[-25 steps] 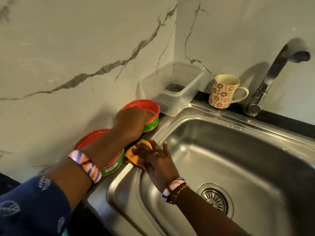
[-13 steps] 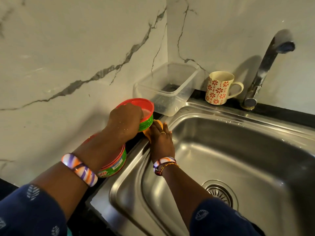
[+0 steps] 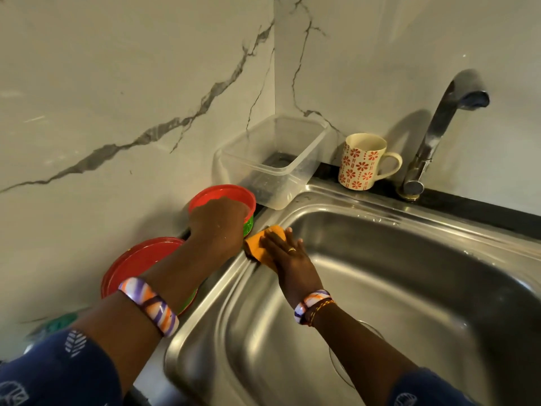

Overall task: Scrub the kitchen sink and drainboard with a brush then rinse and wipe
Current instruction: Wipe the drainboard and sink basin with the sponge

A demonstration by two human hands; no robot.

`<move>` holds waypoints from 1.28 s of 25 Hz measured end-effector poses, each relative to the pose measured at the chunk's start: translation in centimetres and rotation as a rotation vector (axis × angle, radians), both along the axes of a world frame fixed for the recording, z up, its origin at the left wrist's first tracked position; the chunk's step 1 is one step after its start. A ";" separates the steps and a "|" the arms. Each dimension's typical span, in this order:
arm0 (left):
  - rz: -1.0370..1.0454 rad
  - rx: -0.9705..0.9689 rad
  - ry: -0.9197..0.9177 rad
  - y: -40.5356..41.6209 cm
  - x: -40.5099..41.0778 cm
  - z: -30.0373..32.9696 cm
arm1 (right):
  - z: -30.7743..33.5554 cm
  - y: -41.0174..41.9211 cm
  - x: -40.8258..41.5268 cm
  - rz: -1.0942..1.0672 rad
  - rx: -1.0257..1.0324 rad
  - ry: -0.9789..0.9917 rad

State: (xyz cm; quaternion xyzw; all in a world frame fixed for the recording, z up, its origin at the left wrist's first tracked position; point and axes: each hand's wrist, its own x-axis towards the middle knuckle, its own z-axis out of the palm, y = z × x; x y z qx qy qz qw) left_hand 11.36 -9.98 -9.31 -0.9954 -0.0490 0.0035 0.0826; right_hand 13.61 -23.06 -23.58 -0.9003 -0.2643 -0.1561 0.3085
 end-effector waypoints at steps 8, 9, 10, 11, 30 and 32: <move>-0.219 -0.011 -0.170 -4.7 8.1 3.0 | 1.1 -0.7 5.0 0.136 -0.119 -0.043; -0.202 -0.107 -0.162 -4.5 8.7 3.5 | 1.5 -1.0 5.3 0.161 -0.109 0.025; -0.178 -0.198 -0.170 -4.4 9.1 4.3 | 1.8 -1.3 5.6 0.184 -0.109 0.083; -0.164 -0.258 -0.180 -4.4 9.3 5.1 | 2.2 -1.4 5.8 0.195 -0.109 0.114; -0.109 -0.218 -0.262 -4.8 8.6 1.6 | 4.3 -7.7 8.1 -0.569 -0.412 0.278; -0.117 -0.167 -0.286 -5.0 8.2 1.1 | 4.1 -11.2 6.5 -0.626 -0.416 0.301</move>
